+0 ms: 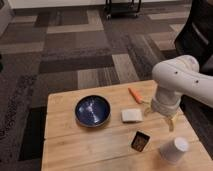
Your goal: Place the ceramic cup over the eraser
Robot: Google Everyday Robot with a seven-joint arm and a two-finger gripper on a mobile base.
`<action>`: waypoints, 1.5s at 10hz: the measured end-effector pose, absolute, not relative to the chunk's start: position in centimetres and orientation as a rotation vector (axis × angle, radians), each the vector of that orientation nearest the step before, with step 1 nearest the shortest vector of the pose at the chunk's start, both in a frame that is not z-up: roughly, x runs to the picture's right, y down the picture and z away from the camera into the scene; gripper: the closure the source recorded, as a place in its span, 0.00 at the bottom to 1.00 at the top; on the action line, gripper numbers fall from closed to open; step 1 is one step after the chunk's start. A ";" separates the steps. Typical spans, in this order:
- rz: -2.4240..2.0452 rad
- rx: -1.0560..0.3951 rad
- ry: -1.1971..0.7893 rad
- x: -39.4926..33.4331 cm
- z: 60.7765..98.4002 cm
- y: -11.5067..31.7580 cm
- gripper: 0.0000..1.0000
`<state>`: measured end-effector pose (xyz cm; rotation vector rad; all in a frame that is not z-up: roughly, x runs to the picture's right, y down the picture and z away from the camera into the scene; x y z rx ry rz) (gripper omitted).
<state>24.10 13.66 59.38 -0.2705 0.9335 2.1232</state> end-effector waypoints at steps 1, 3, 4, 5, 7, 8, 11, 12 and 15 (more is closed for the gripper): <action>2.149 -0.227 0.949 25.5 58.3 14.1 0.35; 2.214 -0.166 0.986 28.8 56.1 15.5 0.35; 2.225 -0.166 1.004 30.3 55.5 16.4 0.35; 2.231 -0.186 1.027 31.9 55.0 17.6 0.35; 2.233 -0.217 1.047 33.4 54.7 19.0 0.35; 2.216 -0.257 1.040 33.9 55.0 19.9 0.35; 2.093 -0.366 0.976 33.1 56.6 22.2 0.35; 2.069 -0.367 0.963 33.0 57.3 22.6 0.35; 2.029 -0.367 0.920 32.4 58.8 23.1 0.35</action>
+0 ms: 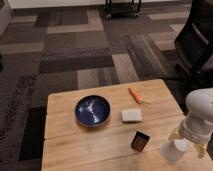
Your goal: Place the ceramic cup over the eraser
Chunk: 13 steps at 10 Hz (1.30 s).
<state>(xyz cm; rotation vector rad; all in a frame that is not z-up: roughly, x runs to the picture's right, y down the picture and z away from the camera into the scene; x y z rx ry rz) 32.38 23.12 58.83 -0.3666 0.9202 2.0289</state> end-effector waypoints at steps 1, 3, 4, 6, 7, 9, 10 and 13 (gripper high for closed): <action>2.025 -0.368 0.906 32.2 59.1 23.2 0.35; 2.028 -0.366 0.899 32.5 59.2 23.6 0.35; 2.030 -0.361 0.896 32.8 59.3 23.7 0.35; 2.029 -0.345 0.876 33.4 59.7 23.3 0.35; 2.027 -0.343 0.866 33.6 60.1 23.2 0.35; 2.018 -0.366 0.863 33.5 61.2 23.8 0.35; 2.015 -0.376 0.867 33.5 61.6 24.2 0.35; 2.009 -0.378 0.875 33.7 62.2 24.4 0.57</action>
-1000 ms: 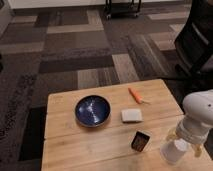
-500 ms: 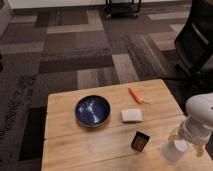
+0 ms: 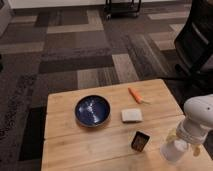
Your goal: Place the ceramic cup over the eraser
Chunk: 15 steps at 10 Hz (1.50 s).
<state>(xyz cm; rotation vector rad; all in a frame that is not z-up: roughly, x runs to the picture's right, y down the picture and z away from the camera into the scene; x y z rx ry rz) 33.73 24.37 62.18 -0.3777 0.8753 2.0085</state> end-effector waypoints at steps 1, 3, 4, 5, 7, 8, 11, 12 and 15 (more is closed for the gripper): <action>2.006 -0.365 0.879 33.5 62.1 23.9 0.74; 2.022 -0.328 0.908 33.2 61.5 23.1 0.86; 2.034 -0.291 0.939 32.4 60.9 21.8 0.86; 2.039 -0.281 0.950 32.1 60.6 21.4 0.86; 2.029 -0.229 0.965 28.9 59.0 17.8 0.86; 2.019 -0.198 0.943 27.1 58.0 15.8 0.86; 2.029 -0.049 0.822 23.0 54.0 10.0 0.86; 2.026 -0.018 0.785 22.0 53.1 9.1 0.86; 2.034 0.026 0.698 20.3 51.9 7.2 0.86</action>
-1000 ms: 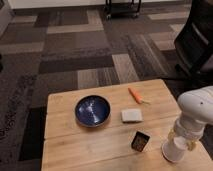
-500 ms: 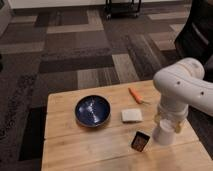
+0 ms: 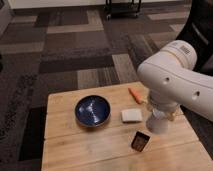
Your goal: Place the ceramic cup over the eraser
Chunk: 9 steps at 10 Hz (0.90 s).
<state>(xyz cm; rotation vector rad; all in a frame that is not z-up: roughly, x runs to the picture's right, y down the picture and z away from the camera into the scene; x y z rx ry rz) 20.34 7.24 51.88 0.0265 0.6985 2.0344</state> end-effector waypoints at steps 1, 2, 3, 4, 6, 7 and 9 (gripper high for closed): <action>2.039 -0.003 0.674 19.1 52.1 7.4 0.86; 2.039 -0.050 0.665 18.0 52.4 8.0 0.86; 2.036 -0.103 0.662 17.1 52.6 8.9 0.86; 2.030 -0.151 0.657 16.5 52.7 9.5 0.86; 2.029 -0.197 0.662 16.3 52.6 10.5 0.86; 2.036 -0.218 0.675 16.5 52.6 11.3 0.86; 2.048 -0.247 0.708 17.5 53.1 12.6 0.86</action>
